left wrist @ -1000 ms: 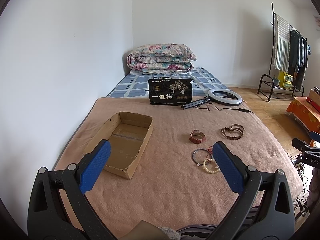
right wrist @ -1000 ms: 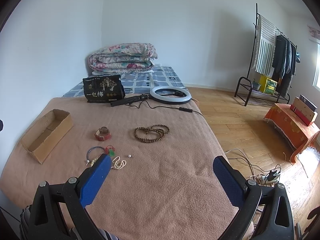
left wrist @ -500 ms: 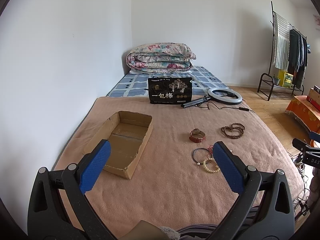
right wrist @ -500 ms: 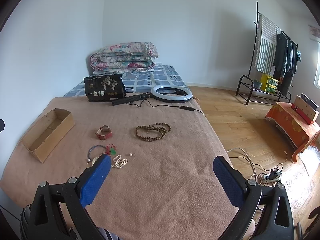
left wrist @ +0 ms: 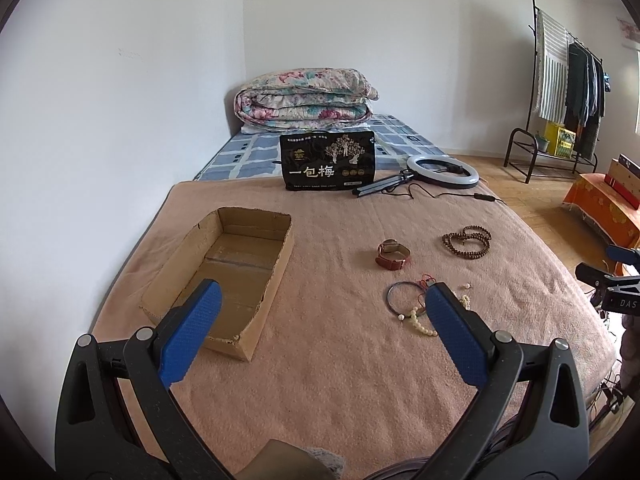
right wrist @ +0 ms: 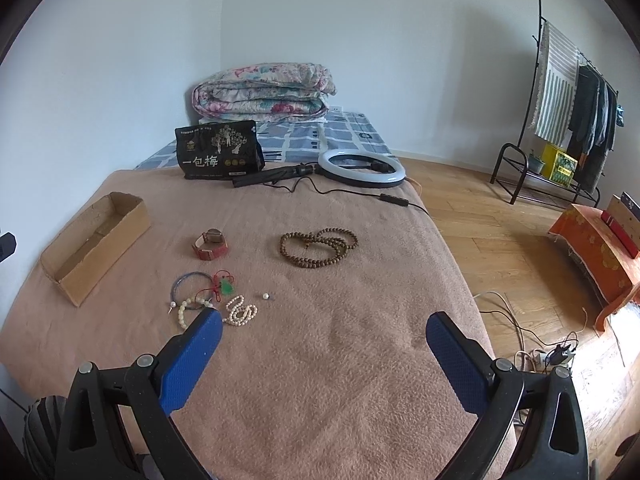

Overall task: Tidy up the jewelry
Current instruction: 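Reach both tools toward the pale bead bracelet and pearl strand, closing both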

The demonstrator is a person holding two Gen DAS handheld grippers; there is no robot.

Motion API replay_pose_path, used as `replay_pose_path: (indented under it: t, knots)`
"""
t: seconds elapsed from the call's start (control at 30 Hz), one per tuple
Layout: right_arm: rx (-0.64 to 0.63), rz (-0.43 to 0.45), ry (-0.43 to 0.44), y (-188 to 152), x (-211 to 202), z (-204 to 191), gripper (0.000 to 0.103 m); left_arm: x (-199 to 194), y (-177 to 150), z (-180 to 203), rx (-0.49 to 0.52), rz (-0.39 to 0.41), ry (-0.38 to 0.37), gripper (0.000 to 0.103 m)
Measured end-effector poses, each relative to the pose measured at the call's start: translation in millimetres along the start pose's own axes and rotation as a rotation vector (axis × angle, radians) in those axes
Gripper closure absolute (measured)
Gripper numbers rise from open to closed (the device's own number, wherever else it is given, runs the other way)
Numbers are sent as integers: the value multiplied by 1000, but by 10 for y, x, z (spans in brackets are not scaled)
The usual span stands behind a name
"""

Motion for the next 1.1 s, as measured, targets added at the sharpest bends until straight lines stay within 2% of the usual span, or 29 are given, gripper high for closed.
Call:
replay_pose_path:
  t: [0.17,0.37,0.43,0.5,0.6,0.87,0.93,1.0,1.1]
  knots:
    - [-46,-45,76,7,361,-128,2,273,-76,20,9,-54,-42,0]
    - [-89,-115,183,-47,813,-352,12,549,-184,160,53,-120,-99,10]
    - [-91,-140,220,-72,943,-411,19,653,-219,230,62,-149,-128,18]
    - [-87,-167,252,-90,1067,-465,22,770,-256,304,69,-175,-152,20]
    - [-93,-191,290,-112,1217,-551,26,940,-348,439,103,-221,-185,32]
    - [-96,-257,325,-199,1554,-696,42,1326,-657,843,185,-331,-274,53]
    - [-78,-273,341,-224,1625,-712,44,1382,-762,933,210,-372,-297,65]
    - [-61,-288,357,-245,1679,-727,47,1448,-858,1001,217,-411,-315,69]
    - [-52,-297,366,-264,1743,-749,49,1527,-962,1059,189,-464,-337,70]
Point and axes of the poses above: each gripper's, at about its wrist camera, not at the fingertips, and x roughly the way its jaws point, z to its right, y to its top, the point moved 8 cm from there along x, roughly the way its jaws point, and after that the axes turned 8 degrees about -x, right-handed, at the moved point
